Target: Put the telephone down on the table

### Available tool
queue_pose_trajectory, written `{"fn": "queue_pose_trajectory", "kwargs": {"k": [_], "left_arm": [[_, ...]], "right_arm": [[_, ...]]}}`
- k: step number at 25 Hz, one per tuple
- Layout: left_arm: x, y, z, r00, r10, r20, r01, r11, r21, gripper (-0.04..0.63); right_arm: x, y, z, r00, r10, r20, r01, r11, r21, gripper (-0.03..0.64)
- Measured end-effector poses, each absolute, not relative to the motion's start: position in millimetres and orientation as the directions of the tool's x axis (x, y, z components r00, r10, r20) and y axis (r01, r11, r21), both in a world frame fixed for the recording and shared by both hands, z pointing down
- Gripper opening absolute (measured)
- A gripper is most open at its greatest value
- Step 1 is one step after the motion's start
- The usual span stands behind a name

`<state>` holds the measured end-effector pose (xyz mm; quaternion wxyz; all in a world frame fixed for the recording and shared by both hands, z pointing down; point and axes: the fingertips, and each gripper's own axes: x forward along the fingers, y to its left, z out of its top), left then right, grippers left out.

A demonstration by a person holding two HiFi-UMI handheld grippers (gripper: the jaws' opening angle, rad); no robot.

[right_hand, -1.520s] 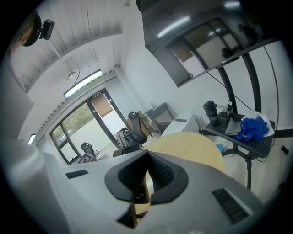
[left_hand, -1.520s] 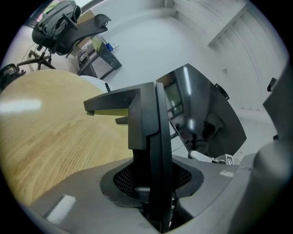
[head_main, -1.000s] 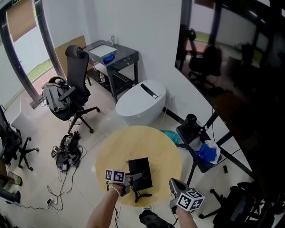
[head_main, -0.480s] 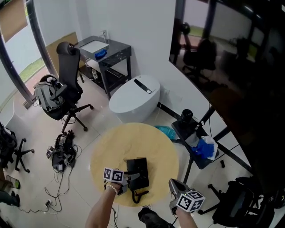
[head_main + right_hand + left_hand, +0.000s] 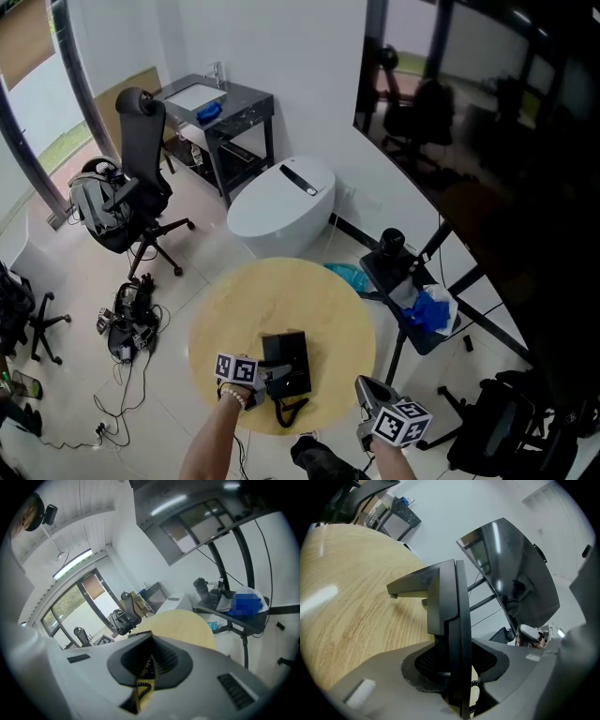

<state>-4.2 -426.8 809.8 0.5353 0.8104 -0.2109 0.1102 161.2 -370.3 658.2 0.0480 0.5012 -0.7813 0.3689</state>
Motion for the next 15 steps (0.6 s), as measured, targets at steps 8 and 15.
{"fn": "queue_pose_trajectory", "kwargs": {"k": [8, 15], "left_arm": [[-13.5, -430.0, 824.4, 0.848, -0.262, 0.462, -0.529, -0.337, 0.779, 0.259], [-19.3, -429.8, 825.0, 0.837, -0.262, 0.48, -0.546, -0.346, 0.763, 0.259]], "right_arm": [[162.6, -371.2, 660.1, -0.499, -0.744, 0.444, -0.816, 0.231, -0.531, 0.003], [158.4, -370.8, 661.7, -0.506, -0.738, 0.446, -0.812, 0.234, -0.535, 0.003]]}}
